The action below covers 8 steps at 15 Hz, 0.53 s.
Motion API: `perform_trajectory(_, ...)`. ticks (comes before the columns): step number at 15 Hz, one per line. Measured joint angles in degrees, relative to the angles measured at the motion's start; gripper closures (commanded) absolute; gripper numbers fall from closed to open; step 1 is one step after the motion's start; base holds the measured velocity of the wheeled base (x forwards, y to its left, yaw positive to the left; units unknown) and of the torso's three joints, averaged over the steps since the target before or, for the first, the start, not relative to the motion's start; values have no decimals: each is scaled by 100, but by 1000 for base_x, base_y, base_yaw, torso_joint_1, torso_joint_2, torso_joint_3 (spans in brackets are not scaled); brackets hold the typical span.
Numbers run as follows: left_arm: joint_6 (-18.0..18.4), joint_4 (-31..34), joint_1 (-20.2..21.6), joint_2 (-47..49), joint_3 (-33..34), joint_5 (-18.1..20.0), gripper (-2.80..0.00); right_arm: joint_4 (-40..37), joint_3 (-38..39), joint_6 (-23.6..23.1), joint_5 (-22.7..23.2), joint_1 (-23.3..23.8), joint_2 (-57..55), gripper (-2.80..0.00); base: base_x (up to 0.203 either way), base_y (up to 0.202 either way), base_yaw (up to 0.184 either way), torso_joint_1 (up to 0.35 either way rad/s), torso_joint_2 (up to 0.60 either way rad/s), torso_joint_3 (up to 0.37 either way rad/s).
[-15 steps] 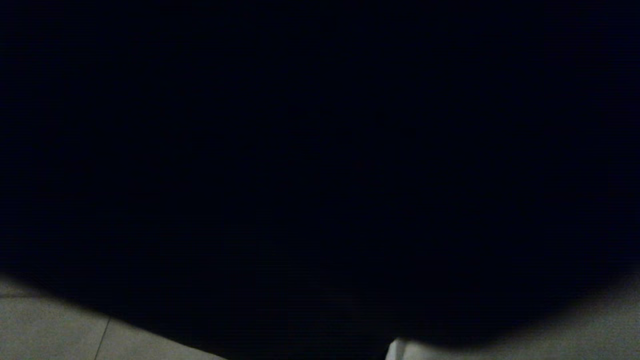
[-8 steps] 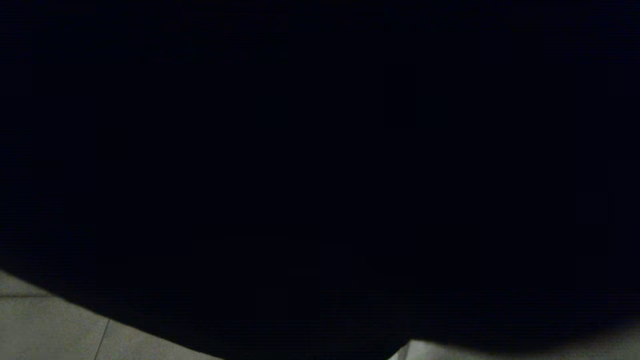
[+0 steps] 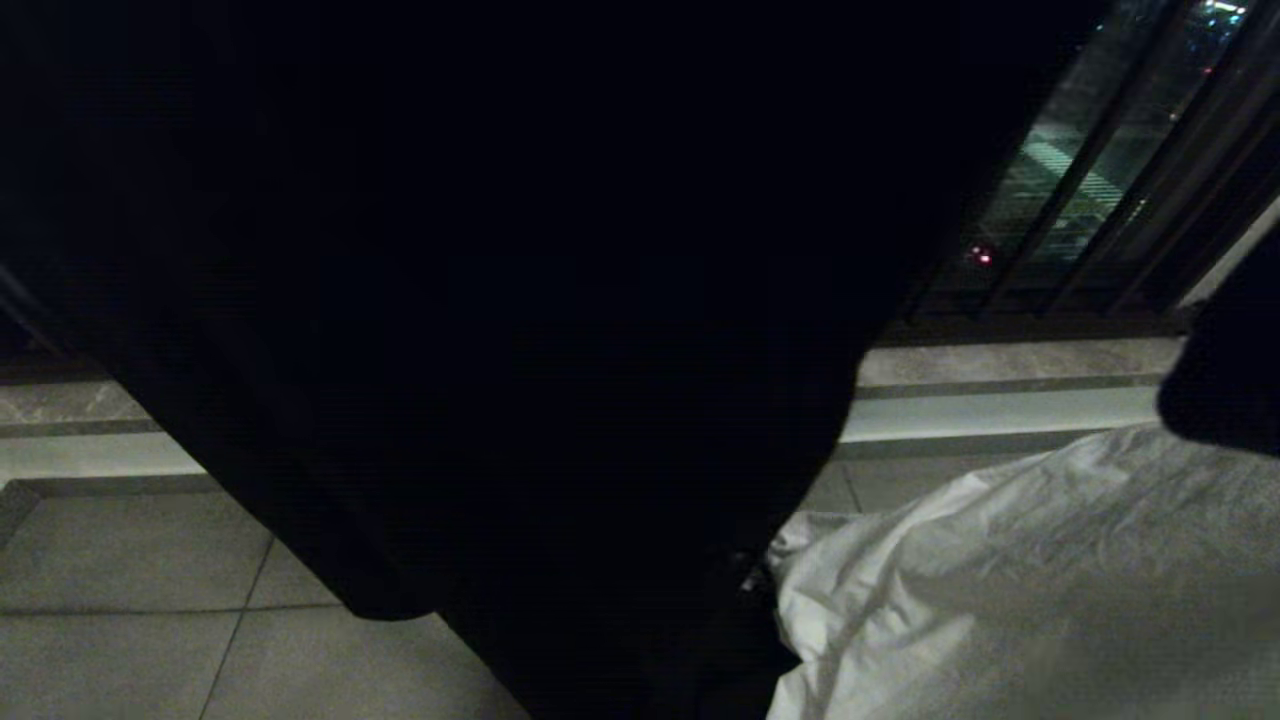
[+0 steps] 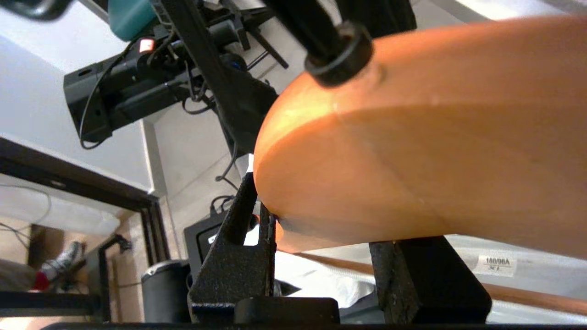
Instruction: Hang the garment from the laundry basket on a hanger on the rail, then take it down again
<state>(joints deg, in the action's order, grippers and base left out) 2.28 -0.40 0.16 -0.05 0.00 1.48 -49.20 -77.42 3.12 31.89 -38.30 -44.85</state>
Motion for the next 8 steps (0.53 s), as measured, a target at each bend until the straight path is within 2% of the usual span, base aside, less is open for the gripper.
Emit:
perform_trajectory(6, -2, -1, 0, 0, 0, 1, 0, -50, 279, -4, 0, 0, 228, 0, 0, 0, 0, 0, 1, 201)
perform_trajectory(8, -3, 0, 0, 0, 0, 0, 0, -36, 304, -6, -2, 0, 265, 0, 0, 0, 0, 2, -17, 28)
